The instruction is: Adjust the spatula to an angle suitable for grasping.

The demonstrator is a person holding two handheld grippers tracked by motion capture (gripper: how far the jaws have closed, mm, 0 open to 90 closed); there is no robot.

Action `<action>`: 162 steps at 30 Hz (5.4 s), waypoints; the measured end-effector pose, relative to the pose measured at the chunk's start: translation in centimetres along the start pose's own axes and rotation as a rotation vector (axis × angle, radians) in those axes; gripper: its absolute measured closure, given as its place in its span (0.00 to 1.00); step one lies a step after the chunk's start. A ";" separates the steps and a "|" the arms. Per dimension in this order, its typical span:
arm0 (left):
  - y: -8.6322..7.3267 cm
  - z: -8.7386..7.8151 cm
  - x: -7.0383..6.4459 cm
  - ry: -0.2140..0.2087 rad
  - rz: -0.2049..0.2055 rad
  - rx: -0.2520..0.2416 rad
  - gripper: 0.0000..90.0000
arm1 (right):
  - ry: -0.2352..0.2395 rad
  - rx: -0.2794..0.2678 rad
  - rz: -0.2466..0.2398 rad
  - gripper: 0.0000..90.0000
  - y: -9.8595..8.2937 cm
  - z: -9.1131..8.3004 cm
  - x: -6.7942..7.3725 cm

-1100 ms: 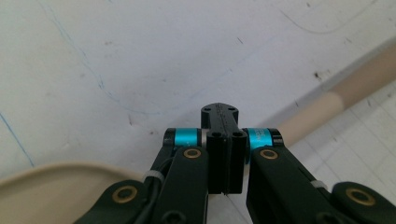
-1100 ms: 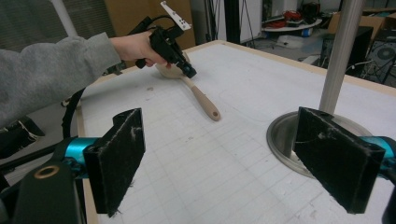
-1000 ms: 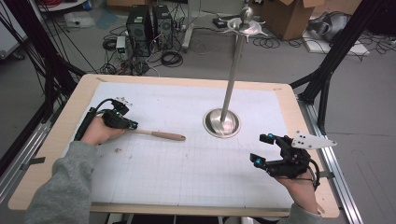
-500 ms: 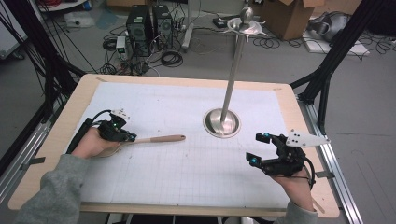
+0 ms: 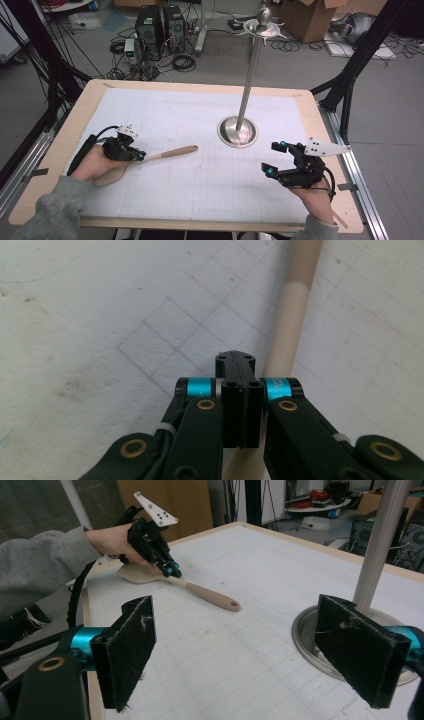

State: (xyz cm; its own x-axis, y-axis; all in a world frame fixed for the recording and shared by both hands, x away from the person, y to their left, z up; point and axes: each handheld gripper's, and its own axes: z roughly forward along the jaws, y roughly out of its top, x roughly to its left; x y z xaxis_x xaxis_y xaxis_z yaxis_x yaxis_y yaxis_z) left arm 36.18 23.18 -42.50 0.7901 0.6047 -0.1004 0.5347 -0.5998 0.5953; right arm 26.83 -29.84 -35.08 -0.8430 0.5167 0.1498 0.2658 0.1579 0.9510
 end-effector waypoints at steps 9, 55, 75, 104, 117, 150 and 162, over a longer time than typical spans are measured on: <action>-0.9 -0.5 -1.2 -0.013 0.010 -0.004 1.00 | 0.005 0.004 0.001 0.18 0.0 0.3 -0.1; 4.1 4.5 -8.3 0.020 0.087 -0.209 1.00 | 0.027 -0.011 -0.001 0.18 0.3 0.6 -0.3; 4.3 6.1 -8.2 0.120 0.100 -0.182 1.00 | 0.028 0.000 0.005 0.18 0.3 0.8 -0.2; 4.7 7.4 -6.0 0.339 0.011 -0.264 1.00 | 0.038 0.003 -0.004 0.18 0.5 0.8 0.1; 4.8 7.6 -5.2 0.405 -0.044 -0.269 1.00 | 0.048 0.026 -0.009 0.18 0.6 1.2 0.3; 2.5 -1.2 -6.3 0.205 -0.051 -0.397 0.99 | 0.043 0.036 0.000 0.18 0.3 1.6 -0.1; 0.1 -5.1 -4.2 0.198 -0.071 -0.400 0.85 | 0.043 0.053 0.005 0.18 0.2 2.1 -0.1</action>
State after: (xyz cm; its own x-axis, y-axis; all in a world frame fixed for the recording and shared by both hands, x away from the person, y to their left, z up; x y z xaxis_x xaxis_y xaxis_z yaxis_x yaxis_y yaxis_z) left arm 31.36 23.26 -37.92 0.6625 0.7488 -0.0206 0.3968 -0.3274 0.8575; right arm 27.92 -28.11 -35.46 -0.8603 0.4816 0.1672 0.2937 0.2002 0.9347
